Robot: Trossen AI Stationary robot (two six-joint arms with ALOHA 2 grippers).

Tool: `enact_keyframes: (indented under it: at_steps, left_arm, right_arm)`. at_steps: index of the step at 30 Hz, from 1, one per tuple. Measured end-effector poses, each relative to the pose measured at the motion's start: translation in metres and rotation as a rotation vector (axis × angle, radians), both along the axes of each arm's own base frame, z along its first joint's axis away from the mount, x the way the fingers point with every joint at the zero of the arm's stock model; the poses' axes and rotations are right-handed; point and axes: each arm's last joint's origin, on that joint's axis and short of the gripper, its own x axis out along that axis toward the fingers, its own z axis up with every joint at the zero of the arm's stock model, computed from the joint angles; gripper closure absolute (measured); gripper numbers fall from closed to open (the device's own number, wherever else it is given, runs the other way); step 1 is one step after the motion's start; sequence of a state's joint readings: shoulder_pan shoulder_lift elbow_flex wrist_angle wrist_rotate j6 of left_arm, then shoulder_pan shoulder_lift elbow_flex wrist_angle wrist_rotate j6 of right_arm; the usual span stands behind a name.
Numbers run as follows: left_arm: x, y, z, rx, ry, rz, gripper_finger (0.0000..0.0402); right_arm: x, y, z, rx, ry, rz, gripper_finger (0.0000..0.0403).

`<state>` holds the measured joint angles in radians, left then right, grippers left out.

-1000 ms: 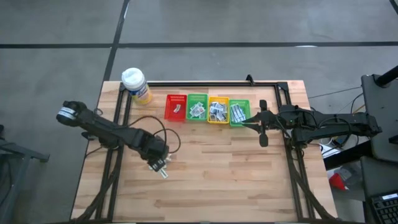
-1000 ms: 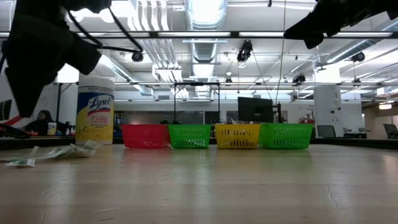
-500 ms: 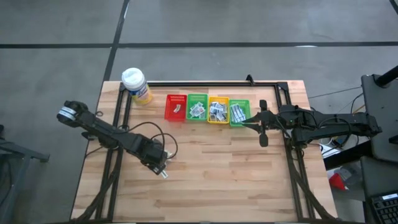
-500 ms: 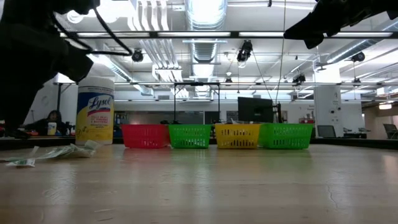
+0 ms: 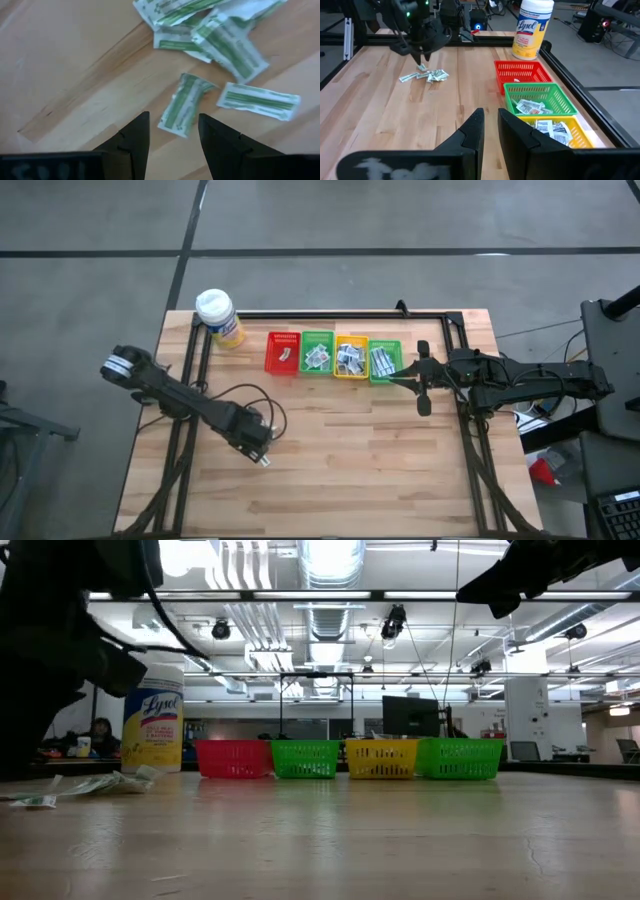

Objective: Pick & Place First Aid Supplies
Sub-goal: Put the green bandage into the red bin

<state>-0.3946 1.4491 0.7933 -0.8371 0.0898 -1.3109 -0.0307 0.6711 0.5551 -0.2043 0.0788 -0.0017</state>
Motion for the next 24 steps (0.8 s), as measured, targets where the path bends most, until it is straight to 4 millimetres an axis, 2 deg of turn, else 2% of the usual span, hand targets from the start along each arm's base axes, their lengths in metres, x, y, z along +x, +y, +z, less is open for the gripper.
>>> enact_keyframes:
  at_steps: [13, 17, 24]
  left_arm:
    - [0.007, -0.004, -0.029, 0.010, 0.136, -0.004, 0.0246]
    - [0.008, -0.005, -0.030, 0.008, 0.135, -0.005, 0.0269]
    - [0.007, -0.004, -0.031, 0.010, 0.142, -0.024, 0.0335]
  right_arm:
    - [0.000, 0.000, 0.000, 0.000, 0.000, 0.000, 0.0351]
    - [0.000, 0.000, 0.000, 0.000, 0.000, 0.000, 0.0351]
    - [0.000, 0.000, 0.000, 0.000, 0.000, 0.000, 0.0351]
